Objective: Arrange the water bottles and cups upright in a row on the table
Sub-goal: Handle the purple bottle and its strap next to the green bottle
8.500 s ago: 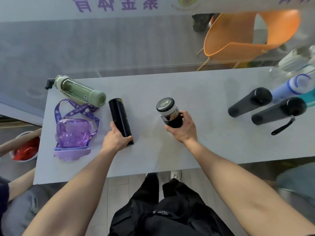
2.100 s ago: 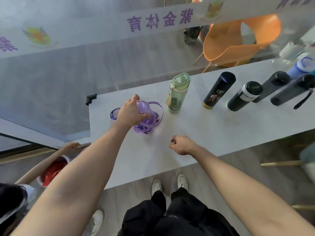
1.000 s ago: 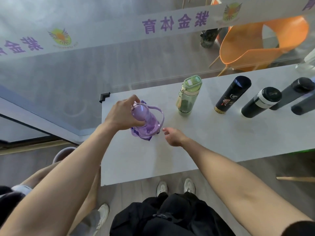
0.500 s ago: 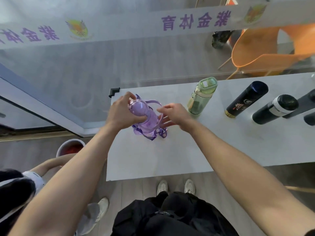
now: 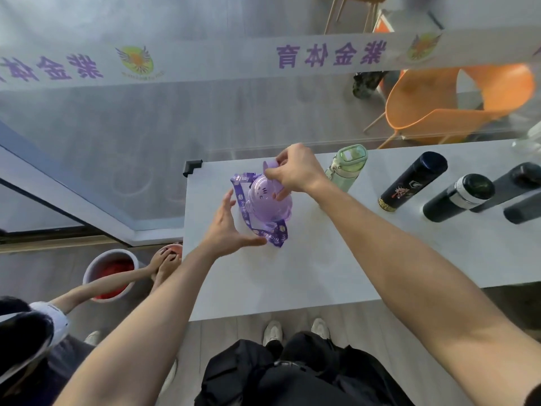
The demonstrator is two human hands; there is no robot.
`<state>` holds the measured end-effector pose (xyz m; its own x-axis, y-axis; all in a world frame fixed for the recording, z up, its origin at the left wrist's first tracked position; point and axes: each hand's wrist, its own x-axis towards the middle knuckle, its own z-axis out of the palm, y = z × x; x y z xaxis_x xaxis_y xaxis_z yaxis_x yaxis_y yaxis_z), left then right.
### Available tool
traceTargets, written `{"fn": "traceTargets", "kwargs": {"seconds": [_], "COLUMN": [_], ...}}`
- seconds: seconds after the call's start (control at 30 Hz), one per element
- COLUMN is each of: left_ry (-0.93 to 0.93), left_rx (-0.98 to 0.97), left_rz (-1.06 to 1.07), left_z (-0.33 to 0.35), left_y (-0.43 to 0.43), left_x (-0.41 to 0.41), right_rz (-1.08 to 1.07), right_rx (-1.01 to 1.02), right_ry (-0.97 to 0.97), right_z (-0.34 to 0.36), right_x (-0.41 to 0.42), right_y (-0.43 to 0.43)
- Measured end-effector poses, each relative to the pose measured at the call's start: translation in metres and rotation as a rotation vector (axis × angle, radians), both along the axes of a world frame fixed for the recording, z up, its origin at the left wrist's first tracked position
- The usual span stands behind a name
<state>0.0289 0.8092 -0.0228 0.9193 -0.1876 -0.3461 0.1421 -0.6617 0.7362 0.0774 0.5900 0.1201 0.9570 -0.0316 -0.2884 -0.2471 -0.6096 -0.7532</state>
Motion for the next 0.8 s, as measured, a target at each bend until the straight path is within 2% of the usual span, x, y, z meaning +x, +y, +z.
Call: {"fn": "traceTargets", "kwargs": {"seconds": [0.13, 0.23, 0.33, 0.47, 0.53, 0.63, 0.7, 0.73, 0.8], "left_ry": [-0.032, -0.086, 0.048, 0.231, 0.283, 0.355, 0.255, 0.193, 0.204], "left_rx": [0.074, 0.096, 0.115, -0.13, -0.143, 0.049, 0.374, 0.535, 0.622], "left_rz": [-0.001, 0.051, 0.063, 0.042, 0.045, -0.071, -0.127, -0.1, 0.033], "left_z": [-0.012, -0.017, -0.018, -0.011, -0.016, -0.025, -0.037, -0.038, -0.03], "left_y": [-0.016, -0.022, -0.029, -0.049, -0.051, -0.04, -0.024, -0.014, 0.004], "left_x": [0.009, 0.028, 0.046, 0.045, 0.04, 0.035, 0.044, 0.048, 0.061], "right_rz": [0.137, 0.199, 0.251, 0.263, 0.274, 0.272, 0.253, 0.241, 0.22], "right_rx": [-0.056, -0.015, -0.014, 0.023, 0.034, 0.008, -0.033, -0.046, -0.061], "right_ry": [-0.084, -0.108, -0.151, -0.193, -0.203, -0.214, -0.238, -0.243, -0.231], "right_z": [0.021, 0.03, 0.032, 0.035, 0.038, 0.042, 0.043, 0.043, 0.043], "right_x": [0.0, -0.001, -0.006, -0.009, -0.007, -0.002, 0.002, 0.004, 0.004], "right_y": [-0.023, -0.046, -0.061, -0.072, -0.078, -0.084, -0.084, -0.084, -0.082]}}
